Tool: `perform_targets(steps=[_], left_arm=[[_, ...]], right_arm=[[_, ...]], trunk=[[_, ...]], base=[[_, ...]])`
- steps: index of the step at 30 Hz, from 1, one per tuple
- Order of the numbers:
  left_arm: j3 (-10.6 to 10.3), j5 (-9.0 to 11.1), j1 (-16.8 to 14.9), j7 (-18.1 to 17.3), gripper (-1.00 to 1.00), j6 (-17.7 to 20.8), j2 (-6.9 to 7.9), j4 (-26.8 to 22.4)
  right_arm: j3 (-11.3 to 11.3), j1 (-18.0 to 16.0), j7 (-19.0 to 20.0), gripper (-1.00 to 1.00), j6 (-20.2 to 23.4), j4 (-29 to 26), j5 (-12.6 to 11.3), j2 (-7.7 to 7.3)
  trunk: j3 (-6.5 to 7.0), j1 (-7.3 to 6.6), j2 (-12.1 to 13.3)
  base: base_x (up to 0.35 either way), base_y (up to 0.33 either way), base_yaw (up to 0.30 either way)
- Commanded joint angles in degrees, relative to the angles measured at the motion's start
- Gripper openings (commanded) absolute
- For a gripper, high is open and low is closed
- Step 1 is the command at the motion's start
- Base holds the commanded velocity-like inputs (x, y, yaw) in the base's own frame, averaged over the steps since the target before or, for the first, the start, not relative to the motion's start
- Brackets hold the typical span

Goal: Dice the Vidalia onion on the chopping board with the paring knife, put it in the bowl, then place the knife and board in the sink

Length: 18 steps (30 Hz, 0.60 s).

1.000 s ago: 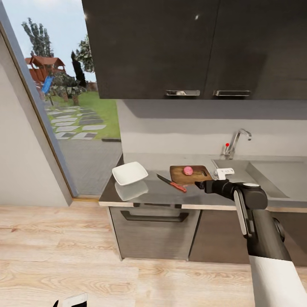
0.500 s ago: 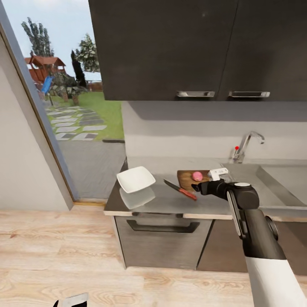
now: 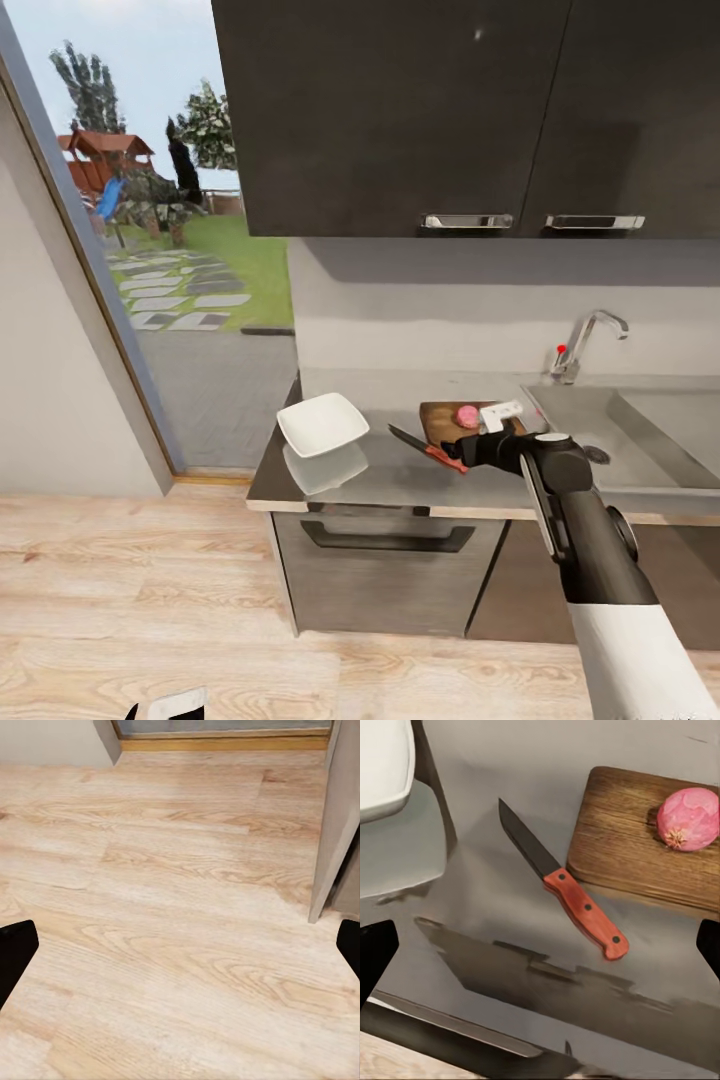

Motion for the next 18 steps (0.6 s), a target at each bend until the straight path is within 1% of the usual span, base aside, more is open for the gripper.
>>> perform_targets(steps=[1,13,18], left_arm=[[-0.5,0.2,-0.1,0.2,1.0,-0.2,-0.03,0.2],[-0.5,0.2,-0.1,0.1,1.0,-0.2,-0.35,0.2],[-0.5,0.2,-0.1,0.1,1.0,-0.2,-0.38,0.2]], right_arm=[[-0.1,-0.1,0.6,1.0,0.1,0.2,0.6,-0.1],[-0.5,-0.1,1.7,1.0,0.0,0.6,0.5,-0.26],[-0.8,-0.1,2.8,1.0,0.0,0.6,0.5,-0.33]], trunk=[[-0.1,0.02,-0.1],[-0.1,0.02,-0.1],[-0.1,0.02,-0.1]], base=[[0.0,0.0,0.0],[0.004,-0.002,0.0],[0.157,-0.118,0.0]])
